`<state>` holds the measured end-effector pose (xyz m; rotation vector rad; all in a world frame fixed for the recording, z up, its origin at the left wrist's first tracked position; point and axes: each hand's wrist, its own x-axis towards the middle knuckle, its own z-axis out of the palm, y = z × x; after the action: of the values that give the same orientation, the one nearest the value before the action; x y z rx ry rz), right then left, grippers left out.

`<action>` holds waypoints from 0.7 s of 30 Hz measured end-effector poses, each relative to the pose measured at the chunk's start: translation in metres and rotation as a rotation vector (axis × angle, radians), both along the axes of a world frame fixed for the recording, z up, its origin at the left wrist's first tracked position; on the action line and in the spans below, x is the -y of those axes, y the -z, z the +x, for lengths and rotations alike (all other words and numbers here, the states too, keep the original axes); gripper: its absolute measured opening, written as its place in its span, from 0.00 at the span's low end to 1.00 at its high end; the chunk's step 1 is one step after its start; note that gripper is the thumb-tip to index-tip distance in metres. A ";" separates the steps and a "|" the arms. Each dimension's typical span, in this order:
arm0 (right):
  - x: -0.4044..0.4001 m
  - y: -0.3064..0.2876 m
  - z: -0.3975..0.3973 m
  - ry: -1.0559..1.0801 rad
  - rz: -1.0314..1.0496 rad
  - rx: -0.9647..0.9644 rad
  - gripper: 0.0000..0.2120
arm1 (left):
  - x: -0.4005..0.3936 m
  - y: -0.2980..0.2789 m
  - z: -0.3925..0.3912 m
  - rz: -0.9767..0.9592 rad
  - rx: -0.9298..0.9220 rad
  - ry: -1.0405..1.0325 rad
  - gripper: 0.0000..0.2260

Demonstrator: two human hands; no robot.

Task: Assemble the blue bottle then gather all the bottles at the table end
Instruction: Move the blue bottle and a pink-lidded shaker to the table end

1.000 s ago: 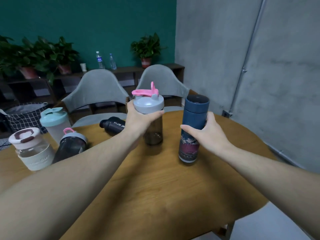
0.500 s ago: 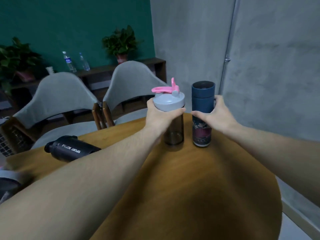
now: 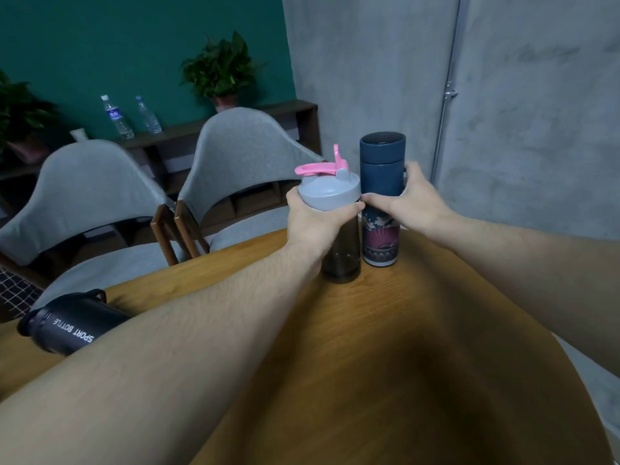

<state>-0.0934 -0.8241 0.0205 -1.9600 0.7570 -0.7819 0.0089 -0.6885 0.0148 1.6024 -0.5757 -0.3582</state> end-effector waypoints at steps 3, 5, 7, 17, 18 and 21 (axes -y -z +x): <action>0.005 0.001 -0.001 -0.037 -0.006 -0.014 0.39 | 0.003 0.000 0.000 -0.001 0.006 -0.001 0.43; 0.007 0.002 -0.003 -0.052 0.004 -0.017 0.40 | 0.005 -0.001 -0.002 0.001 0.013 0.001 0.43; 0.007 0.005 -0.007 -0.066 0.013 -0.039 0.41 | 0.006 -0.001 -0.005 0.009 0.017 -0.005 0.43; -0.016 -0.003 -0.035 -0.018 0.021 -0.171 0.50 | -0.018 -0.017 -0.018 0.202 -0.019 0.009 0.60; -0.022 -0.006 -0.040 0.010 0.009 -0.176 0.48 | -0.028 -0.020 -0.021 0.233 -0.015 0.018 0.59; -0.042 -0.014 -0.053 0.075 -0.033 -0.176 0.38 | -0.067 -0.029 -0.032 0.288 0.001 0.022 0.50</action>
<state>-0.1460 -0.7820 0.0341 -2.0593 0.9317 -0.6755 -0.0233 -0.6220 0.0437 1.8730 -0.5616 -0.4729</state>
